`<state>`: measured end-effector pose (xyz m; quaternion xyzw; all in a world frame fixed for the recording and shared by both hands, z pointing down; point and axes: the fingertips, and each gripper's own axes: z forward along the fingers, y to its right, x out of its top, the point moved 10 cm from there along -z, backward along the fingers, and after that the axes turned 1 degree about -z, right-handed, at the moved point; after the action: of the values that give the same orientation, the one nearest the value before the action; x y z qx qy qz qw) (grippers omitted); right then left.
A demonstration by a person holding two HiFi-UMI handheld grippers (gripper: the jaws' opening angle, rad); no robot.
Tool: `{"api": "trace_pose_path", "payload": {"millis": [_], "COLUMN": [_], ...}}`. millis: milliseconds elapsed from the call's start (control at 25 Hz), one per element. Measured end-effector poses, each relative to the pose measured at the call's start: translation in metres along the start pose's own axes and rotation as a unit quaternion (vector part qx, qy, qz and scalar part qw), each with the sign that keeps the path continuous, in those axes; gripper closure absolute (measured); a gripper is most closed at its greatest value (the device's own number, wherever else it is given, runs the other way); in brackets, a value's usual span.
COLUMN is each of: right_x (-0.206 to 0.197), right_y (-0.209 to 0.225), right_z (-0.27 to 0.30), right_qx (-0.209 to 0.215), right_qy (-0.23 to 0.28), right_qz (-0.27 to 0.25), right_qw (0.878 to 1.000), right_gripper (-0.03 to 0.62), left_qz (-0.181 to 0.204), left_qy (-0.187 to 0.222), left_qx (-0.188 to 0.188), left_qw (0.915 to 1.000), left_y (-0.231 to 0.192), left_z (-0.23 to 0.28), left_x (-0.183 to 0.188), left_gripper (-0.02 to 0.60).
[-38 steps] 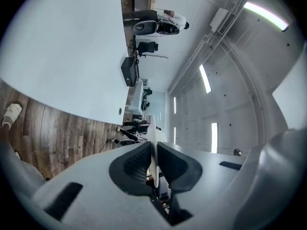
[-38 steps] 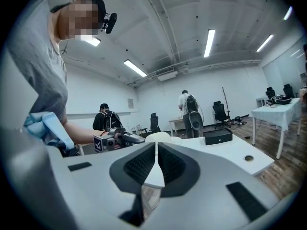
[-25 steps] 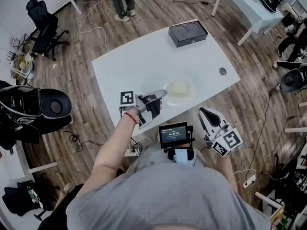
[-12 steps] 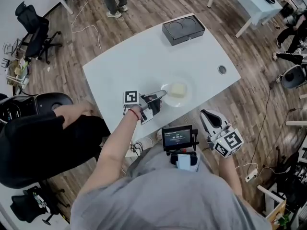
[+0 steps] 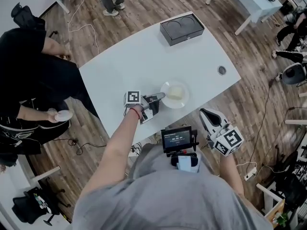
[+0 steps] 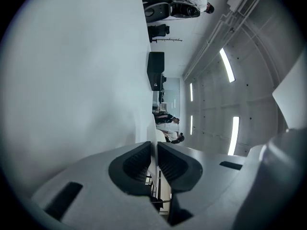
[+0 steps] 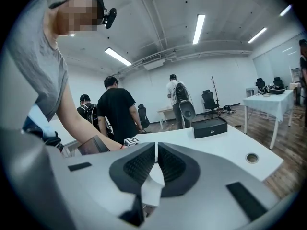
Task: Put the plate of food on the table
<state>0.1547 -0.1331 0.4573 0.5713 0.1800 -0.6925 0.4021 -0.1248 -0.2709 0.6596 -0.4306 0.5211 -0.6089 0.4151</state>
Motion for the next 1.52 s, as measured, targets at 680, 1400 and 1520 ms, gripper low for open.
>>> {"api": "trace_pose_path", "payload": {"millis": [680,1400,1520], "right_x": [-0.003,-0.015,-0.016], "right_y": [-0.008,-0.007,-0.008], "right_z": [0.003,0.012,0.012], "right_qx": [-0.005,0.005,0.006], "right_qy": [0.000,-0.004,-0.004], "right_qz": [0.004,0.011,0.014], "right_qw": [1.000,1.000,1.000], "right_gripper": [0.560,0.560,0.560], "left_qz": [0.025,0.268,0.298], "left_qy": [0.012,-0.011,-0.018], "left_qx": [0.072,0.306,0.314], "left_qw": [0.9970,0.9134,0.9013], "left_y": [-0.020,0.009,0.017], "left_z": [-0.010,-0.019,-0.022], "left_x": [0.006,0.002,-0.002], "left_gripper": [0.551,0.431,0.431]}}
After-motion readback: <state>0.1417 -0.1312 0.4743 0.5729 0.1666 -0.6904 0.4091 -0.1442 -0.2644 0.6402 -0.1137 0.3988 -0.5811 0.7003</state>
